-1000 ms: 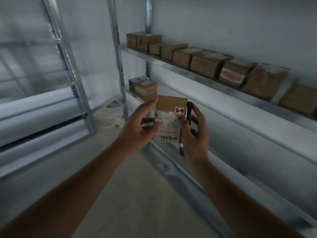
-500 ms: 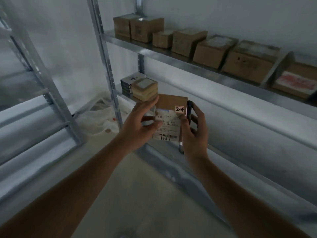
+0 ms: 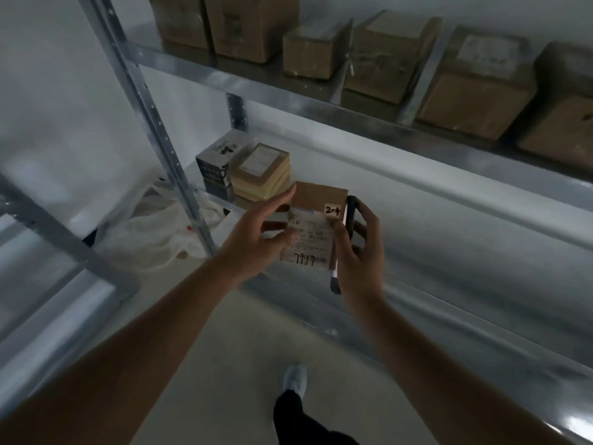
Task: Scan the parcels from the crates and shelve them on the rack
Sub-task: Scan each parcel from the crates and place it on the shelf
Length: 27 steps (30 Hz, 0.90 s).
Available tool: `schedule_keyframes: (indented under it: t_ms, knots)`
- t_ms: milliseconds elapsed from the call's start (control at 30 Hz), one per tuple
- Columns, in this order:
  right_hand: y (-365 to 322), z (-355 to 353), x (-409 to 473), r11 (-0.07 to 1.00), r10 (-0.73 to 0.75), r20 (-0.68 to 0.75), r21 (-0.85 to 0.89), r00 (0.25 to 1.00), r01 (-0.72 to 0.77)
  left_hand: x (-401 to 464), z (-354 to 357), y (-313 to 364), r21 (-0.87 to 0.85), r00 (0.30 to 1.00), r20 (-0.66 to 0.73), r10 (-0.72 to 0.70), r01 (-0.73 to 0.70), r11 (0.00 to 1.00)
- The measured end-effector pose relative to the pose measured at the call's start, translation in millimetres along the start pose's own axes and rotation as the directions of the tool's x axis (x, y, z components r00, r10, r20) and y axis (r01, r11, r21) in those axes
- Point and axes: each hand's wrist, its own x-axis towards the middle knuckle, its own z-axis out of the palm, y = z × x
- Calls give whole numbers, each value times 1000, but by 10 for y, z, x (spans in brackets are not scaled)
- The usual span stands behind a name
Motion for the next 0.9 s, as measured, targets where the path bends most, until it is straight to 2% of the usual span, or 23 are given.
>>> schedule_keyframes:
  t_ms: [433,767,900]
  knots:
    - [724,756,1261,977,207,-40,-46,978,-209,1448,-291,-895,50,983,83,-166,162,985]
    - [1146,1239,1679,943,272,-264,-119,926,-311,2069,-258,-1382,139,960,191,-204,180,974]
    - [1330,1371,1891,930,273,-304,-161,913,-332,2282,-220,-1488,216,945,243,-219,168,962]
